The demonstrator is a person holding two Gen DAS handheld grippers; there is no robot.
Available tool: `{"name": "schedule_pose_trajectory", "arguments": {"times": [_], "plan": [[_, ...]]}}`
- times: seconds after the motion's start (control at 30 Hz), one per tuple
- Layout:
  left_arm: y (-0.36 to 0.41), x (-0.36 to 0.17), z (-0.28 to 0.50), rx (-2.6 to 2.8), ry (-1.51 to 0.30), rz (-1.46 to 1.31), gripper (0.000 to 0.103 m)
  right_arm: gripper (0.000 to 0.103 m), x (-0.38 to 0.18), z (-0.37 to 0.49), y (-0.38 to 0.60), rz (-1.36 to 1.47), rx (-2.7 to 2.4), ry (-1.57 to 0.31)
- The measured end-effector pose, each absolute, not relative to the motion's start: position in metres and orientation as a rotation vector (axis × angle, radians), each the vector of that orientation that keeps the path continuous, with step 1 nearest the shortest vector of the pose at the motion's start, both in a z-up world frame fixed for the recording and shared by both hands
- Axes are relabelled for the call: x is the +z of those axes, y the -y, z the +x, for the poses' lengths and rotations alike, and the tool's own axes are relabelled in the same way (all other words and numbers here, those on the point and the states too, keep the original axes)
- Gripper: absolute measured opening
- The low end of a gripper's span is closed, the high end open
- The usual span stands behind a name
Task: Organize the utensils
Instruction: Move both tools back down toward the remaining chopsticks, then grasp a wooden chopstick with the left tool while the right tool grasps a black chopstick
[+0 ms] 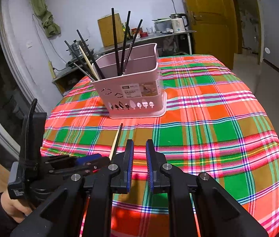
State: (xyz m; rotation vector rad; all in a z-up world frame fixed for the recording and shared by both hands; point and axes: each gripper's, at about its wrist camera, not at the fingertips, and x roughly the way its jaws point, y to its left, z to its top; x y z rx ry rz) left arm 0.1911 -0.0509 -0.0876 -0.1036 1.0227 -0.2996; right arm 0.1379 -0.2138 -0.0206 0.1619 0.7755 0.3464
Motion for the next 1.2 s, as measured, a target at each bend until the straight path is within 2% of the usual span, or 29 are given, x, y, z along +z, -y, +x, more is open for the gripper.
{"name": "schedule_pose_trajectory", "arguments": {"times": [0.07,0.3,0.53,0.9,1.2], "plan": [[0.052,-0.088,0.191,-0.299,-1.022,-0.102,0.024,0.013,-0.021,0.138,0.214,0.164,0.347,-0.777],[0.065,-0.089,0.187,-0.27,-1.004,-0.006,0.025,0.013,-0.023,0.138,0.216,0.175,0.347,-0.776],[0.034,-0.09,0.19,-0.209,-1.015,-0.046,0.004,0.013,-0.025,0.138,0.213,0.177,0.36,-0.782],[-0.029,-0.088,0.198,-0.123,-1.031,-0.165,0.004,0.013,-0.049,0.16,0.181,0.16,0.419,-0.855],[-0.024,-0.085,0.23,-0.168,-1.061,-0.094,0.006,0.013,-0.067,0.197,0.146,0.121,0.451,-0.918]]}}
